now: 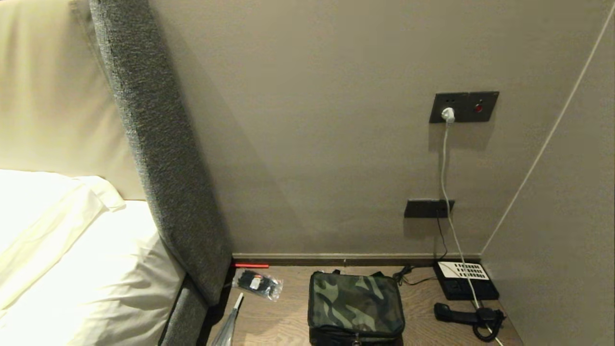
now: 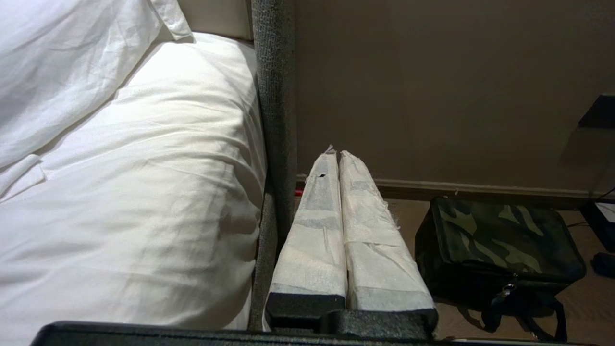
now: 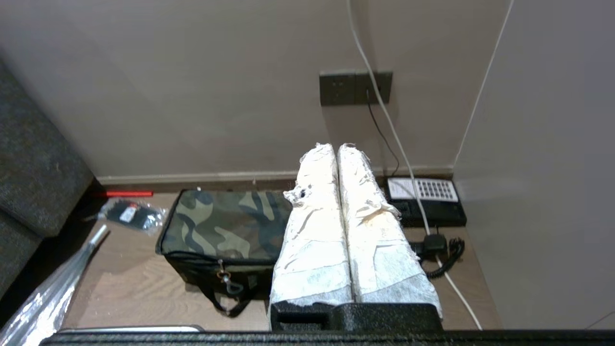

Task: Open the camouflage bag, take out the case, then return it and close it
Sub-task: Open the top of the storage box

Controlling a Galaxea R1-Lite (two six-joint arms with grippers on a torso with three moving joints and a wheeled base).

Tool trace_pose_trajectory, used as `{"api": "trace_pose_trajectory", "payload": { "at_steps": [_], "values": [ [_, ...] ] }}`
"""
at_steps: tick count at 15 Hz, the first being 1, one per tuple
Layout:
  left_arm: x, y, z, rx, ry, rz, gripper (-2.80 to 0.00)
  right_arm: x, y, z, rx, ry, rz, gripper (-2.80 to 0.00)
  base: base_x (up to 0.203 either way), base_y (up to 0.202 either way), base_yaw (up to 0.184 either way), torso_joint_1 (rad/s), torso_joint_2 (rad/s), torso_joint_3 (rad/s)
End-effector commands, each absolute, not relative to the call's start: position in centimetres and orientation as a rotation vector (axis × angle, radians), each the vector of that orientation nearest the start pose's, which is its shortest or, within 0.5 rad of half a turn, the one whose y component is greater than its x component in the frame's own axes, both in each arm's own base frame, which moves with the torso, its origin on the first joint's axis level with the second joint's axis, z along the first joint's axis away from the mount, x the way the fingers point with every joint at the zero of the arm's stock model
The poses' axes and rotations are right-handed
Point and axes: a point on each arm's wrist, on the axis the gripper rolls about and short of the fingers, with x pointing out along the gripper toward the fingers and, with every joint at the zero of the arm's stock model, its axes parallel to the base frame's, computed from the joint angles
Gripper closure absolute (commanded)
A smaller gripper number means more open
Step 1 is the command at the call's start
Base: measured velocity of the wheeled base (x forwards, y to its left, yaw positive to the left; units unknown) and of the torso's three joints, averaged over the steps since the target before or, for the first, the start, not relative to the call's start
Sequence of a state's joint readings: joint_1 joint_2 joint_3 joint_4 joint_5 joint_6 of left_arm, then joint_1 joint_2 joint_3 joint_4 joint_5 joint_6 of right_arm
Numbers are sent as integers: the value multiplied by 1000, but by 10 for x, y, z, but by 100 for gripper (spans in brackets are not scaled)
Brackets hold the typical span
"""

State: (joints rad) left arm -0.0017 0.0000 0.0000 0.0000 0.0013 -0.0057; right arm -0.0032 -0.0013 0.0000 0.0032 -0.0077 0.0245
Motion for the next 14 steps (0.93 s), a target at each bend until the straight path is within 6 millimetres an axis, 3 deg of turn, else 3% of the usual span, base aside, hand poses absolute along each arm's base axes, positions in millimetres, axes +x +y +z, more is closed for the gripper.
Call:
{"api": "trace_pose_trajectory", "payload": {
  "at_steps": [1, 14],
  "values": [
    [-23, 0, 75, -6, 0, 0, 0, -23, 0, 75, 25, 0, -11, 0, 0, 0, 0, 2, -2, -193],
    [-23, 0, 75, -8, 0, 0, 0, -23, 0, 75, 25, 0, -11, 0, 0, 0, 0, 2, 3, -197]
  ]
}}
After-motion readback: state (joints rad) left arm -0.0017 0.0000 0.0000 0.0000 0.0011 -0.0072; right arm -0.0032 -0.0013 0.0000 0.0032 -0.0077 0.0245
